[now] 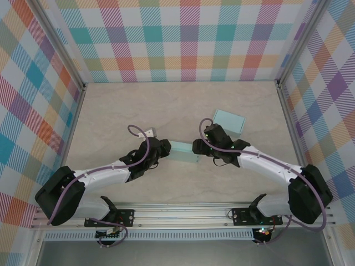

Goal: Fold the paper box

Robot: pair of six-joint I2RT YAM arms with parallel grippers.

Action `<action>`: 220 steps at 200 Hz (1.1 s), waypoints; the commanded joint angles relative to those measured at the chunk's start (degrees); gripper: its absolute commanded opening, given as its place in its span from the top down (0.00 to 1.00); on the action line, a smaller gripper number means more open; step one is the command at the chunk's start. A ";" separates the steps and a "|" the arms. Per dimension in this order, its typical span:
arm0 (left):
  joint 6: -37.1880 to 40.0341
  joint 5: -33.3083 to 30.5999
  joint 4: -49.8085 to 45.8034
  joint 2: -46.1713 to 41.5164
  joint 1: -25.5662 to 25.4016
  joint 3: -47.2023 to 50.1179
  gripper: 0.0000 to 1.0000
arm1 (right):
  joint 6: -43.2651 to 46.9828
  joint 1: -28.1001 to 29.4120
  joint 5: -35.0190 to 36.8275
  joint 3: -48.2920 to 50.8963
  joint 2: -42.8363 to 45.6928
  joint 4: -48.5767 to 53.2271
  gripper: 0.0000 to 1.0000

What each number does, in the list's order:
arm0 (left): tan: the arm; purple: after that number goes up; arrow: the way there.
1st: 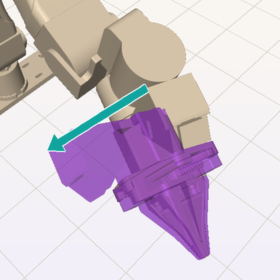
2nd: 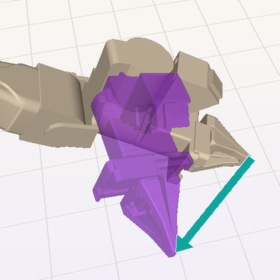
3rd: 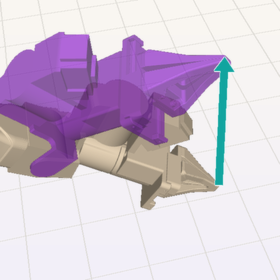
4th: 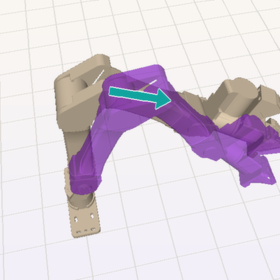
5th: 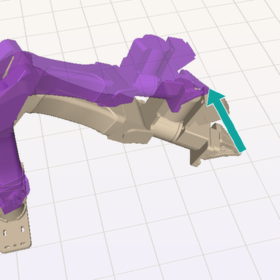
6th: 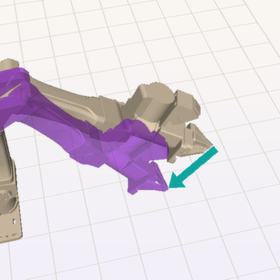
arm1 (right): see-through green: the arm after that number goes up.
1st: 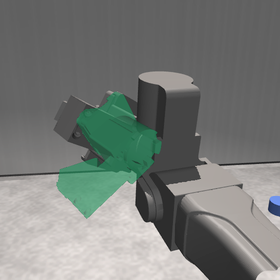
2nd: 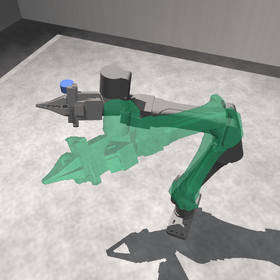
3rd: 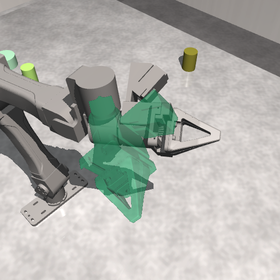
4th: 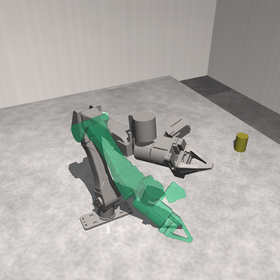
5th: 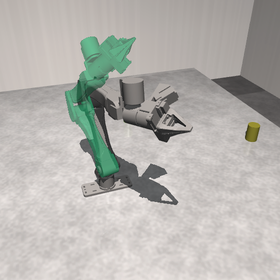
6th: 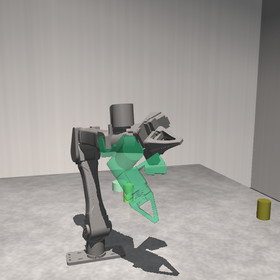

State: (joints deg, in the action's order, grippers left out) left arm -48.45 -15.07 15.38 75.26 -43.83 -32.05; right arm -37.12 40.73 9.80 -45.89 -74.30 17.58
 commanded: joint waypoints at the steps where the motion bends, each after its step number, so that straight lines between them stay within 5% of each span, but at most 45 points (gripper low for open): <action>1: -0.19 -1.84 -12.30 2.52 -0.32 2.88 0.78 | -0.22 -0.49 -2.99 3.31 2.07 3.37 0.28; 135: -0.47 -0.86 -11.41 4.68 -0.37 2.16 0.78 | -3.43 -0.92 -8.04 11.73 1.94 -1.83 0.38; 220: -0.15 -0.84 -10.29 4.57 -0.32 4.48 0.91 | -4.02 -0.99 -9.87 17.20 2.04 -8.07 0.68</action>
State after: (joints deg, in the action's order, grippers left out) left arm -48.60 -17.04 16.91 76.49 -43.83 -31.99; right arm -42.26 39.55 0.71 -32.84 -68.55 0.73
